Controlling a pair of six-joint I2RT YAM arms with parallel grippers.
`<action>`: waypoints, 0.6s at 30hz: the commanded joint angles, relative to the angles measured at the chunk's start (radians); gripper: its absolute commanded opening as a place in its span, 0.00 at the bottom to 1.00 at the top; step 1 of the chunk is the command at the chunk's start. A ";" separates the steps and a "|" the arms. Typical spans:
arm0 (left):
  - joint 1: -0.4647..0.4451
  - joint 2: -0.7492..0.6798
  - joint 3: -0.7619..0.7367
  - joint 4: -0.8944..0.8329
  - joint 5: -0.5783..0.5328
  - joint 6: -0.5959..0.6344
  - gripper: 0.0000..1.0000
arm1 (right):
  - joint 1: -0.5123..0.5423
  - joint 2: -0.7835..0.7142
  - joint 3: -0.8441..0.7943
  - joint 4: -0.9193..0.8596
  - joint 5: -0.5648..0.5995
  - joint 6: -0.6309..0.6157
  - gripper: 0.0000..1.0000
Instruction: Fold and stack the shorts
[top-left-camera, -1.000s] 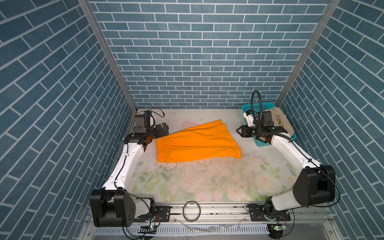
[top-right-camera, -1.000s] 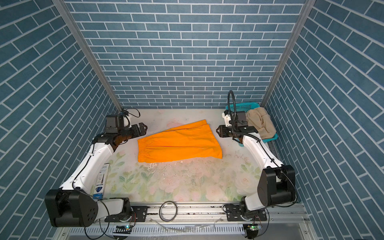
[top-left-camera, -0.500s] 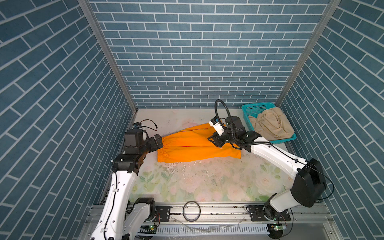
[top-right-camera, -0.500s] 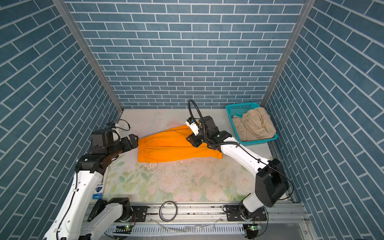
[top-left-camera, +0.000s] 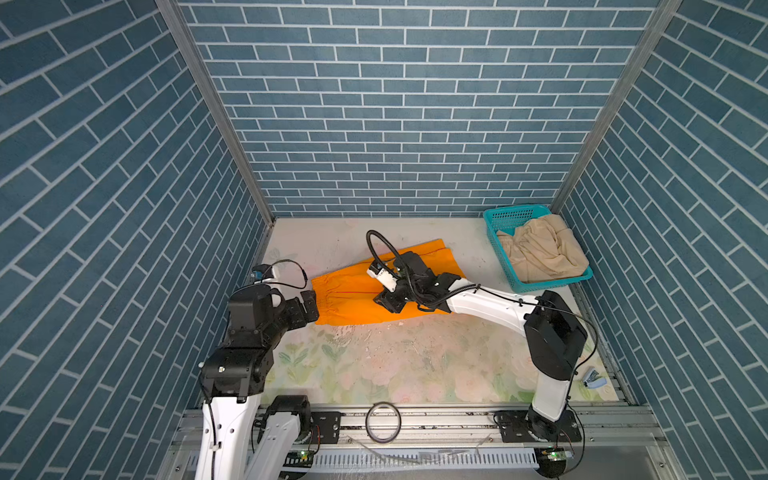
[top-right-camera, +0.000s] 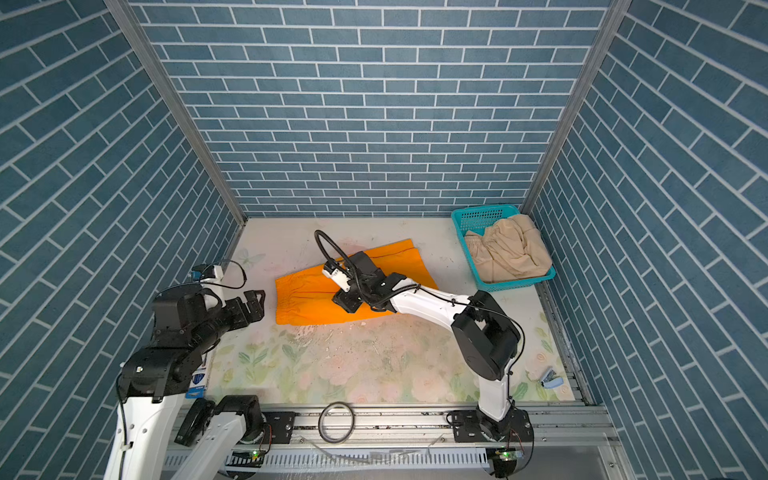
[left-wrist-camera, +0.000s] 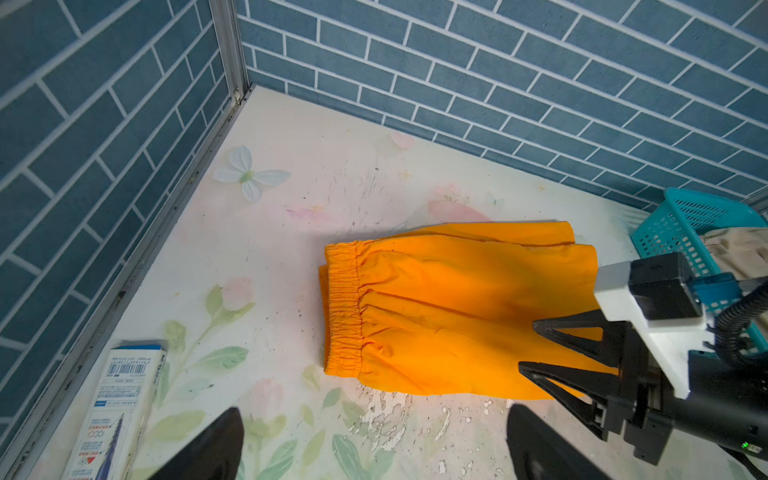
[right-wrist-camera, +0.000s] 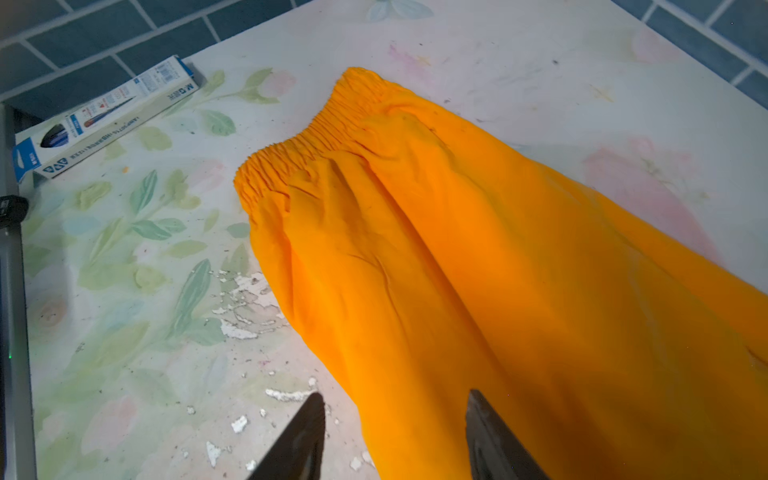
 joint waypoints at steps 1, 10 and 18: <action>0.004 0.000 -0.052 -0.010 -0.016 0.006 1.00 | 0.033 0.040 0.055 -0.036 0.035 -0.078 0.57; 0.154 0.092 -0.019 -0.032 0.017 0.034 1.00 | 0.130 0.173 0.154 0.010 0.172 -0.238 0.66; 0.417 0.231 0.038 -0.027 0.242 0.093 1.00 | 0.218 0.329 0.280 0.079 0.223 -0.373 0.69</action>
